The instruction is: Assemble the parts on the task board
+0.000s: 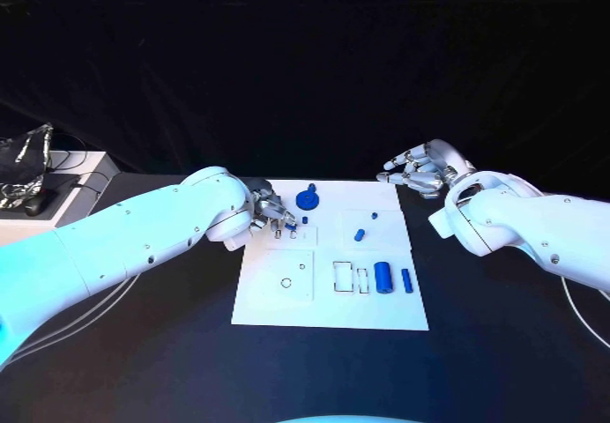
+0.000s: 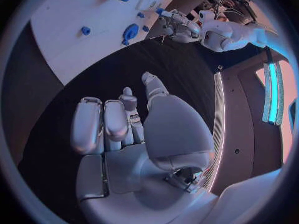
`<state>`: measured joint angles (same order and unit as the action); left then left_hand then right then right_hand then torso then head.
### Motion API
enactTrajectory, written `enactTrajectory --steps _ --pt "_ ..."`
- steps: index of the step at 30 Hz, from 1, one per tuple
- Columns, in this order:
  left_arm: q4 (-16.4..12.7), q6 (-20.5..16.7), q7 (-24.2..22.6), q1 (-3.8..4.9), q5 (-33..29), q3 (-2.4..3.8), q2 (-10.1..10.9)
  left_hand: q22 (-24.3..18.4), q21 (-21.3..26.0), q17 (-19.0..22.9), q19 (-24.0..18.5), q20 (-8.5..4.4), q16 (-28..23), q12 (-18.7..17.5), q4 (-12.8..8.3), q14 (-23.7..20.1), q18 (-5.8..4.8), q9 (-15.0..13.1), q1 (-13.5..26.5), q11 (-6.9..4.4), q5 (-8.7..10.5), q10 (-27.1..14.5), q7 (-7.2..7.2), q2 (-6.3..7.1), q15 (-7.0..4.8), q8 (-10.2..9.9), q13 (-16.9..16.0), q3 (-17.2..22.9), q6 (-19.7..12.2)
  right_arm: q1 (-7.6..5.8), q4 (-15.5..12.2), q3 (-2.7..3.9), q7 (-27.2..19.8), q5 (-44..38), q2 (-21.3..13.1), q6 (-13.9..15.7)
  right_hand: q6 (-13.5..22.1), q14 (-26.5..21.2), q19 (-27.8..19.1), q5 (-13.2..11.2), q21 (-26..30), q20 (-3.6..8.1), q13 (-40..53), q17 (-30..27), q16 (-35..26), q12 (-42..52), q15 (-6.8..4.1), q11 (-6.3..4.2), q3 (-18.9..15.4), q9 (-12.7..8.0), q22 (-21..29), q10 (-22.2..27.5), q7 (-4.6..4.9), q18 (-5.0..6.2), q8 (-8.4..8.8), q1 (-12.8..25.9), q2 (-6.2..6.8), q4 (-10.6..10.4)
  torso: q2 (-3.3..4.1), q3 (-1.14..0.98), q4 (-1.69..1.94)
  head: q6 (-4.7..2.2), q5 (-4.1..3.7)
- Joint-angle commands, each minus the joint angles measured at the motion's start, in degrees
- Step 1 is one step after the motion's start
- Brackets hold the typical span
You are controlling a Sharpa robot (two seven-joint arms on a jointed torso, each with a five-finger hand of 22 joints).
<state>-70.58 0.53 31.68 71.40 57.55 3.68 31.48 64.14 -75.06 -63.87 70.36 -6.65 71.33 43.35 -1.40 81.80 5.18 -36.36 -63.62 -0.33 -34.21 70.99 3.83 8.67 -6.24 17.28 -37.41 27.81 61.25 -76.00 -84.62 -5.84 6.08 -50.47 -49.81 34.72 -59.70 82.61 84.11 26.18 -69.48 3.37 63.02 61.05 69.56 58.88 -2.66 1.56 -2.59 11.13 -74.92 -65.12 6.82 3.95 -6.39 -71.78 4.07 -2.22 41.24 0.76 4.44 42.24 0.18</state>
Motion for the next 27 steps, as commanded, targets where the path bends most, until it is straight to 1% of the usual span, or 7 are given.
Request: enactTrajectory --steps 1,5,10,17,22,24,27 --pt "0.2 -1.7 0.6 -0.05 1.2 -0.46 -0.3 0.3 0.2 0.0 0.5 0.04 -0.1 -0.5 -3.6 0.1 -1.02 -9.9 -0.8 -4.04 -0.02 4.5 -3.77 -0.67 -0.32 -0.6 0.0 2.9 4.4 -0.01 0.0 0.02 -0.5 -0.4 0.0 -0.4 -0.4 0.1 2.0 0.2 0.0 0.19 0.1 0.0 0.0 -0.1 -0.13 -0.24 0.0 0.1 -9.6 -0.3 0.24 0.28 0.21 -0.1 -0.57 0.3 0.09 -0.03 -0.05 0.06 0.04" --pt "0.6 -2.0 0.7 -0.08 1.6 -1.09 -0.7 0.7 0.4 -0.1 0.6 0.07 0.1 -0.6 -3.4 0.1 -1.09 -9.7 -1.3 -4.12 0.13 4.9 -3.94 -1.21 -0.32 -1.0 0.0 1.3 4.9 -0.01 0.0 0.02 -0.5 -0.4 0.0 -0.4 -0.4 0.1 2.0 0.2 0.0 0.19 0.1 0.0 0.0 -0.1 -0.13 -0.24 0.0 0.1 -9.6 -0.3 0.24 0.28 0.21 -0.1 -0.57 0.3 0.12 -0.05 0.03 0.13 0.03" --pt "0.8 -1.5 0.8 -0.14 1.9 -1.48 -1.0 0.8 0.5 -0.1 0.6 0.09 0.2 -0.7 -3.3 0.1 -1.11 -9.7 -1.3 -4.15 0.21 5.0 -3.97 -1.38 -0.34 -1.1 0.1 0.9 5.0 -0.01 0.0 0.02 -0.4 -0.4 0.0 -0.4 -0.4 0.1 2.0 0.2 0.0 0.19 0.1 0.0 0.0 -0.1 -0.13 -0.24 0.0 0.1 -9.6 -0.3 0.24 0.28 0.21 -0.1 -0.57 0.3 0.14 -0.08 -0.05 0.24 0.02" --pt "0.8 -0.9 0.9 -0.17 2.6 -1.71 -1.1 1.1 0.7 -0.2 0.8 0.11 0.3 -0.9 -3.4 0.1 -1.16 -9.6 -1.6 -4.13 0.24 5.2 -3.99 -1.66 -0.31 -1.5 0.1 0.2 5.3 -0.01 0.0 0.02 -0.4 -0.4 0.0 -0.4 -0.5 0.1 1.9 0.2 0.1 0.2 0.1 -0.1 -0.1 -0.2 -0.14 -0.25 0.0 0.1 -9.6 -0.3 0.24 0.28 0.35 0.0 -0.54 0.3 0.11 -0.04 0.0 0.4 -0.03" --pt "0.8 -1.1 0.8 -0.18 3.1 -1.78 -1.3 1.3 0.8 -0.2 0.8 0.15 0.3 -0.9 -3.4 0.1 -1.18 -9.5 -1.6 -4.11 0.3 5.2 -3.99 -1.75 -0.29 -1.6 0.2 0.0 5.3 -0.01 -0.1 0.02 -0.4 -0.4 0.0 -0.4 -0.5 0.1 1.9 0.2 0.1 0.2 0.1 -0.1 -0.1 -0.2 -0.14 -0.25 0.0 0.1 -9.6 -0.3 0.24 0.28 0.35 0.0 -0.54 0.3 0.15 -0.05 0.0 0.36 -0.07" --pt "0.8 -0.9 0.9 -0.18 3.3 -1.79 -1.3 1.3 0.8 -0.1 0.8 0.15 0.3 -1.0 -3.3 0.1 -1.18 -9.5 -1.6 -4.11 0.32 5.2 -3.98 -1.78 -0.28 -1.6 0.2 0.0 5.3 -0.01 0.0 0.02 -0.4 -0.4 0.0 -0.4 -0.5 0.1 1.9 0.2 0.1 0.2 0.1 -0.1 -0.1 -0.2 -0.14 -0.25 0.0 0.1 -9.6 -0.3 0.24 0.28 0.35 0.0 -0.54 0.3 0.14 -0.01 -0.04 0.35 -0.07" --pt "0.9 -0.4 0.9 -0.18 3.6 -1.82 -1.4 1.5 0.8 -0.1 0.9 0.17 0.3 -1.0 -3.3 0.1 -1.19 -9.5 -1.7 -4.09 0.44 5.2 -3.97 -1.81 -0.27 -1.7 0.2 -0.1 5.3 -0.01 0.0 0.02 -0.4 -0.4 0.0 -0.5 -0.5 0.1 1.9 0.2 0.1 0.2 0.1 -0.1 -0.1 -0.2 -0.14 -0.25 0.0 0.1 -9.6 -0.3 0.24 0.28 0.35 0.0 -0.54 0.3 0.12 -0.04 -0.04 0.48 -0.04"
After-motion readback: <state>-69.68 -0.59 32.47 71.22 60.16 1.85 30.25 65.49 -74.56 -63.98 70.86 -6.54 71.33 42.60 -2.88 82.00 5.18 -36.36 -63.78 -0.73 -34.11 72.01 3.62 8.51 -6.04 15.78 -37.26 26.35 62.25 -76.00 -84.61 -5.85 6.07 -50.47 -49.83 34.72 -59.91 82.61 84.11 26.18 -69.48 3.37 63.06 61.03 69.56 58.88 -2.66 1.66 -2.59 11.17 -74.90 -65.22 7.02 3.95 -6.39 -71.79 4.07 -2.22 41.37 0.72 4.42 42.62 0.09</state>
